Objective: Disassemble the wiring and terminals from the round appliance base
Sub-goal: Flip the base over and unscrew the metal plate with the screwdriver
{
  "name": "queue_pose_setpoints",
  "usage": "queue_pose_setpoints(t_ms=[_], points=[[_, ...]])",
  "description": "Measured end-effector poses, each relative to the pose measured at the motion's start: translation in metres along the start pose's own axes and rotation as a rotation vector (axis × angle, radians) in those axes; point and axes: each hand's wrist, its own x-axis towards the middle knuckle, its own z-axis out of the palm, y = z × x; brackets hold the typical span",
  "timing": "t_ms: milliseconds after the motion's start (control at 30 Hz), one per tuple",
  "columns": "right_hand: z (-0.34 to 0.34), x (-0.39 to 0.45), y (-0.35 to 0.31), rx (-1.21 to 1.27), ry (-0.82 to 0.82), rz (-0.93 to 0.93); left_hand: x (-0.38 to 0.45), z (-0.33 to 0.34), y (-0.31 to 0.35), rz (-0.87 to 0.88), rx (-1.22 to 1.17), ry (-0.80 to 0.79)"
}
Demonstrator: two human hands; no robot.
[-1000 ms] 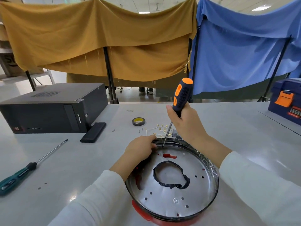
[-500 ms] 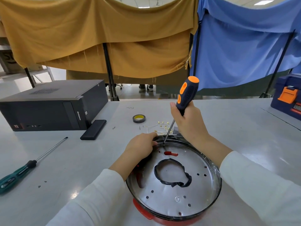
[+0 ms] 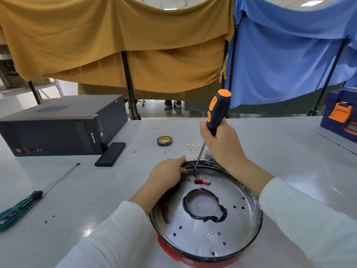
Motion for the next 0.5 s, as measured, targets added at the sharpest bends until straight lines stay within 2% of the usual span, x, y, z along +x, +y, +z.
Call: queue_pose_setpoints(t_ms=[100, 300, 500], points=[[0.002, 0.005, -0.002, -0.027, 0.000, 0.001, -0.001, 0.000, 0.000, -0.004, 0.000, 0.002], [0.009, 0.013, -0.006, -0.075, -0.119, 0.030, -0.002, -0.002, 0.002, -0.003, 0.008, -0.013], [0.008, 0.021, -0.008, -0.013, -0.221, 0.091, -0.003, -0.003, 0.004, -0.003, 0.016, -0.022]])
